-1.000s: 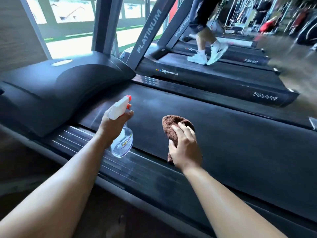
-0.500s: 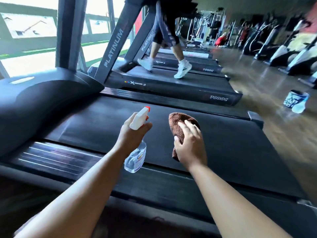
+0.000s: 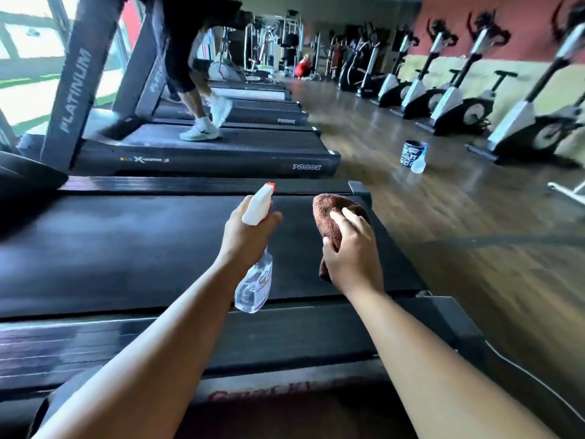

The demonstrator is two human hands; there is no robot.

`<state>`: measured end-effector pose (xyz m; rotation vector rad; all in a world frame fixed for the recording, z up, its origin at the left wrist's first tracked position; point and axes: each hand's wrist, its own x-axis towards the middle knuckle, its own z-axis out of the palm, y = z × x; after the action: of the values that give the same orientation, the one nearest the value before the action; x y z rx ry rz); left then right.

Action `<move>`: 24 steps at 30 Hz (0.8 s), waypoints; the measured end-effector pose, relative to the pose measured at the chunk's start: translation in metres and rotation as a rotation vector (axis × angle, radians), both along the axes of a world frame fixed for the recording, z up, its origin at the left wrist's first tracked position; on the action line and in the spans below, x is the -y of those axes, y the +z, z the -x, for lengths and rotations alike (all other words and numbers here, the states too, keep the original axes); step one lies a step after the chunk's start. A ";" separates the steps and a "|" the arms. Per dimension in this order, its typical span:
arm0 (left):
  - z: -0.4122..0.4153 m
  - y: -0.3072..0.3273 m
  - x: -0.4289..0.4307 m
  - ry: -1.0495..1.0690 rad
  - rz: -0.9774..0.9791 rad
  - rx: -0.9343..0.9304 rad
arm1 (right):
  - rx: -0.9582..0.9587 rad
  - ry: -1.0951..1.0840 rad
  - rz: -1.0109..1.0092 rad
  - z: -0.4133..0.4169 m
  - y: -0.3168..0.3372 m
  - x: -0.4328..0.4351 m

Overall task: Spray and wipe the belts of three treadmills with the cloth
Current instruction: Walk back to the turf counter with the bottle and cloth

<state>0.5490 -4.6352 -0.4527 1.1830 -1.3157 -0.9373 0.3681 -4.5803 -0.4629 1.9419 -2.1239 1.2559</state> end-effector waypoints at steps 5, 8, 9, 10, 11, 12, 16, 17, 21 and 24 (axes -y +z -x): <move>0.055 -0.011 0.015 -0.094 -0.023 0.026 | 0.006 -0.099 -0.014 0.051 -0.011 0.001; 0.087 -0.022 0.028 -0.165 -0.035 0.066 | 0.010 -0.143 -0.043 0.080 -0.024 0.006; 0.097 -0.027 0.033 -0.184 -0.038 0.073 | 0.013 -0.156 -0.054 0.090 -0.029 0.009; 0.107 -0.032 0.039 -0.202 -0.043 0.078 | 0.020 -0.170 -0.068 0.100 -0.033 0.013; 0.117 -0.037 0.047 -0.218 -0.047 0.084 | 0.029 -0.185 -0.082 0.109 -0.038 0.018; 0.127 -0.042 0.054 -0.236 -0.053 0.092 | 0.033 -0.200 -0.097 0.119 -0.044 0.023; 0.171 -0.068 0.089 -0.313 -0.100 0.110 | 0.041 -0.256 -0.165 0.159 -0.069 0.050; 0.182 -0.074 0.099 -0.325 -0.115 0.114 | 0.042 -0.261 -0.176 0.169 -0.075 0.058; 0.225 -0.090 0.136 -0.403 -0.178 0.103 | 0.059 -0.317 -0.204 0.211 -0.091 0.090; 0.253 -0.078 0.152 -0.452 -0.195 0.086 | 0.083 -0.363 -0.212 0.239 -0.084 0.099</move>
<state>0.2964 -4.7875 -0.5309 1.0999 -1.6277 -1.3764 0.1286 -4.6789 -0.5471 1.4839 -2.5922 1.0982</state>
